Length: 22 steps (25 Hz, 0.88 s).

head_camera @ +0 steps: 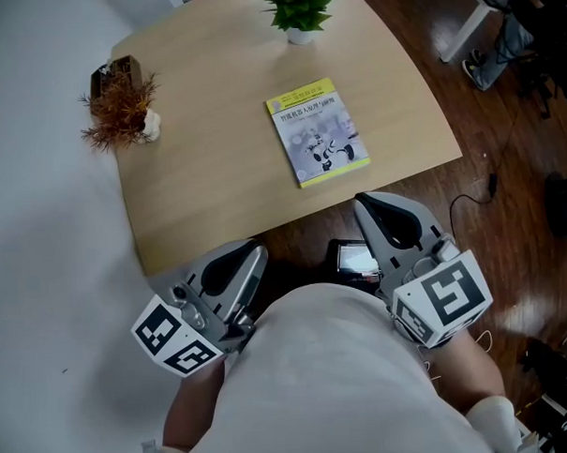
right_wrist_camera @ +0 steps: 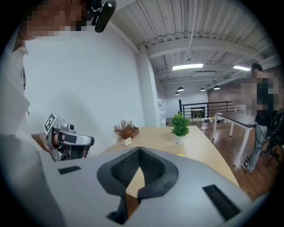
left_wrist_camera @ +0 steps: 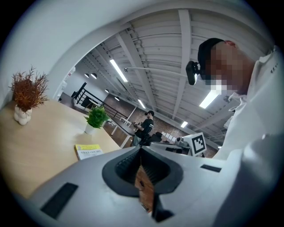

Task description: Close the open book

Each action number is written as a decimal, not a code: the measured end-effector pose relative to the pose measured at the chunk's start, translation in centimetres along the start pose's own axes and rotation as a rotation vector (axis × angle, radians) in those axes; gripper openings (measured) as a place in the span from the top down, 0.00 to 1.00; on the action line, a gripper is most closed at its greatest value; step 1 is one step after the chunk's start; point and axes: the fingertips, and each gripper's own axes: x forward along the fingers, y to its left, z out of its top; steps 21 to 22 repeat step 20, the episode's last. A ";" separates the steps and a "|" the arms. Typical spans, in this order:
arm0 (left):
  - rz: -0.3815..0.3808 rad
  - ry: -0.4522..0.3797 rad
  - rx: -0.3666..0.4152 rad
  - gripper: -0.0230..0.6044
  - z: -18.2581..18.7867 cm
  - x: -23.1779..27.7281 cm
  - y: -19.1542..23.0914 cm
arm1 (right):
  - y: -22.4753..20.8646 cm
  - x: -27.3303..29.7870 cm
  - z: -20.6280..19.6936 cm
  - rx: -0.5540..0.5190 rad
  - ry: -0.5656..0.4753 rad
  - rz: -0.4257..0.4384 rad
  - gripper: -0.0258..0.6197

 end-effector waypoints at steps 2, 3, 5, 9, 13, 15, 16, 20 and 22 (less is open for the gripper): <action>-0.004 0.004 -0.004 0.97 -0.1 0.1 0.0 | -0.1 -0.1 -0.1 0.001 0.003 -0.006 0.96; -0.006 0.006 -0.005 0.97 -0.2 0.1 0.0 | -0.2 -0.1 -0.1 0.001 0.003 -0.010 0.96; -0.009 0.008 -0.007 0.97 -0.2 0.1 0.0 | -0.3 -0.3 -0.1 0.001 0.003 -0.019 0.96; -0.014 0.007 -0.014 0.97 -0.3 0.0 0.2 | -0.7 -0.4 -0.1 0.004 0.002 -0.037 0.96; -0.018 0.007 -0.028 0.97 -0.6 0.0 0.3 | -1.0 -0.3 -0.4 0.008 0.014 -0.048 0.96; -0.019 0.009 -0.034 0.97 -0.7 0.0 0.4 | -1.1 -0.3 -0.6 0.011 0.019 -0.050 0.96; -0.020 0.009 -0.036 0.97 -0.7 0.0 0.4 | -1.1 -0.3 -0.6 0.012 0.020 -0.050 0.96; -0.022 0.006 -0.039 0.97 -0.8 -0.1 0.5 | -1.0 -0.1 -0.7 0.009 0.023 -0.050 0.96; -0.022 0.006 -0.039 0.97 -0.8 -0.1 0.5 | -1.0 -0.1 -0.7 0.009 0.023 -0.050 0.96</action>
